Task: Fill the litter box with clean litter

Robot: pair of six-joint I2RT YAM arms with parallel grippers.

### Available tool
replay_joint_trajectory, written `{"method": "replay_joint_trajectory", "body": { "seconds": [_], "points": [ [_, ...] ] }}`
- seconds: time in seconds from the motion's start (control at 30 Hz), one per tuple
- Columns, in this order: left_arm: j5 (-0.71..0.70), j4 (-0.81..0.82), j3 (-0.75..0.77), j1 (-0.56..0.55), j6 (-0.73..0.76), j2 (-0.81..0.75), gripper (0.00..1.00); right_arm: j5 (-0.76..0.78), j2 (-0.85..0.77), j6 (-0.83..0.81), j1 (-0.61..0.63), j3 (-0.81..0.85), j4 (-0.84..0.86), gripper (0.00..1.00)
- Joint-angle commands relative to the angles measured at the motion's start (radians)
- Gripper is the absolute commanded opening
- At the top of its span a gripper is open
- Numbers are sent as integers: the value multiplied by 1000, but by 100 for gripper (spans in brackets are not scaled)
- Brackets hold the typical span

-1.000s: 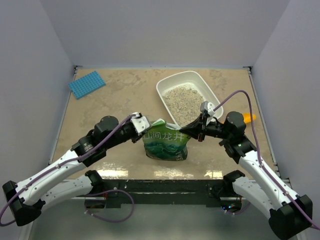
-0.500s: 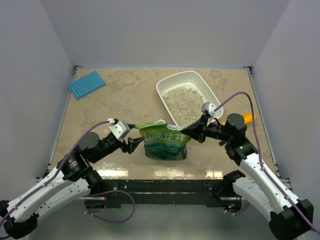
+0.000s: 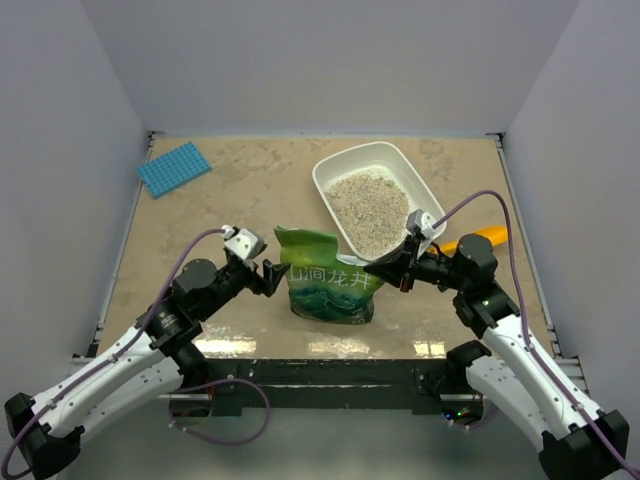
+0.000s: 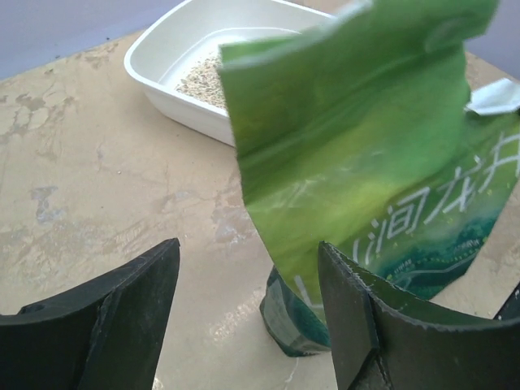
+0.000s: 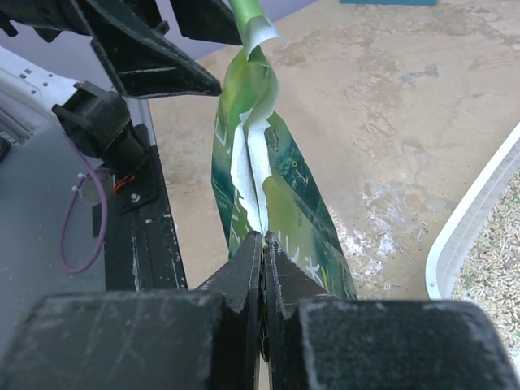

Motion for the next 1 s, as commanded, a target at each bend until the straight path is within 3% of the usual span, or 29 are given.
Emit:
{"method": "replay_joint_trajectory", "body": {
  "seconds": [0.0, 0.2, 0.23, 0.43, 0.53, 0.67, 0.9, 0.97],
  "points": [
    [124, 206, -16, 120, -58, 39, 72, -15, -38, 44, 2, 8, 119, 0],
    [518, 398, -73, 390, -180, 83, 68, -15, -67, 77, 4, -27, 151, 0],
    [625, 427, -83, 414, -222, 111, 68, -14, -65, 81, 4, -31, 151, 0],
    [937, 674, -94, 481, -375, 263, 67, -15, -65, 81, 7, -30, 150, 0],
    [1032, 797, -100, 502, -455, 297, 67, -12, -65, 81, 8, -32, 151, 0],
    [1109, 792, -88, 559, -472, 284, 67, -8, -56, 78, 10, -32, 150, 0],
    [1169, 567, -82, 648, -385, 160, 67, 17, -39, 65, 13, -22, 127, 0],
    [1180, 568, -106, 646, -398, 137, 66, 25, -33, 57, 15, -18, 112, 0]
  ]
}}
